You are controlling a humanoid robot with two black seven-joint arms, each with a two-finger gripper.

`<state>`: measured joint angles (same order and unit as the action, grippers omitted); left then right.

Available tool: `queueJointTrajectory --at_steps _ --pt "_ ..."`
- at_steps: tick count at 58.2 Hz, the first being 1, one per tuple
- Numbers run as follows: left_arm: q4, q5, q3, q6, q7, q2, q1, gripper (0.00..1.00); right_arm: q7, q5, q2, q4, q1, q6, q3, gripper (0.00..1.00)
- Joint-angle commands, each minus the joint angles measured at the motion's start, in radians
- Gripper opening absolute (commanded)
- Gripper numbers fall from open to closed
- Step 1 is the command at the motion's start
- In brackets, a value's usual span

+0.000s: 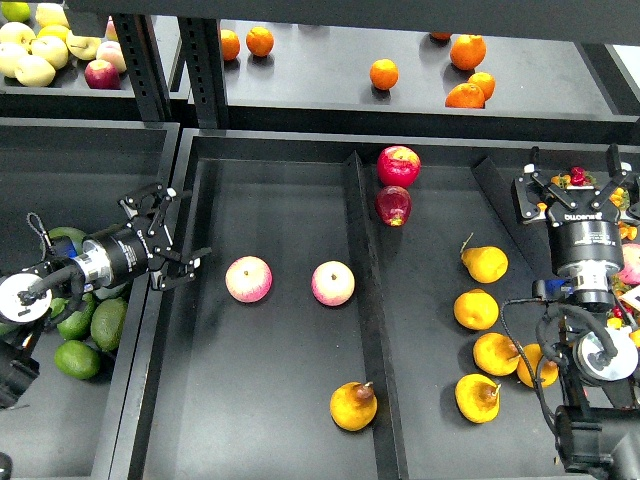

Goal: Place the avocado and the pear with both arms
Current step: 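Raise the open left gripper away from the avocado bin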

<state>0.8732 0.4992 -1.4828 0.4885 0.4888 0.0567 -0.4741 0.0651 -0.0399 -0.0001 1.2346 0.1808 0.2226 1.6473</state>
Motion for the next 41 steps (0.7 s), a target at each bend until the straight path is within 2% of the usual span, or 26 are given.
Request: queueJointTrajectory --at_steps 1,9,14,21,28,36,41 --pt "0.104 -0.079 -0.111 0.0 0.0 -0.057 0.037 0.99 0.001 0.0 0.0 -0.001 0.0 0.0 0.0 0.99" --pt "0.185 -0.179 -0.209 -0.002 0.0 -0.057 0.068 0.99 0.001 0.0 0.0 -0.001 0.0 0.001 0.0 0.99" --pt "0.224 -0.228 -0.232 -0.048 0.0 -0.057 0.095 0.99 0.002 0.0 0.0 -0.001 0.0 0.012 0.0 0.99" --pt "0.292 -0.307 -0.249 -0.131 -0.065 -0.057 0.147 0.99 -0.005 0.0 0.0 -0.006 0.0 0.063 -0.004 0.99" --pt "0.343 -0.358 -0.251 -0.163 -0.111 -0.057 0.206 0.99 -0.008 0.0 0.0 -0.012 0.0 0.1 -0.009 0.99" --pt "0.412 -0.378 -0.247 -0.165 -0.124 -0.057 0.281 0.99 -0.01 0.0 0.0 -0.02 -0.003 0.109 -0.003 0.99" --pt "0.447 -0.409 -0.238 -0.174 -0.125 -0.057 0.304 0.99 -0.027 0.003 0.0 -0.015 -0.004 0.101 -0.003 0.99"
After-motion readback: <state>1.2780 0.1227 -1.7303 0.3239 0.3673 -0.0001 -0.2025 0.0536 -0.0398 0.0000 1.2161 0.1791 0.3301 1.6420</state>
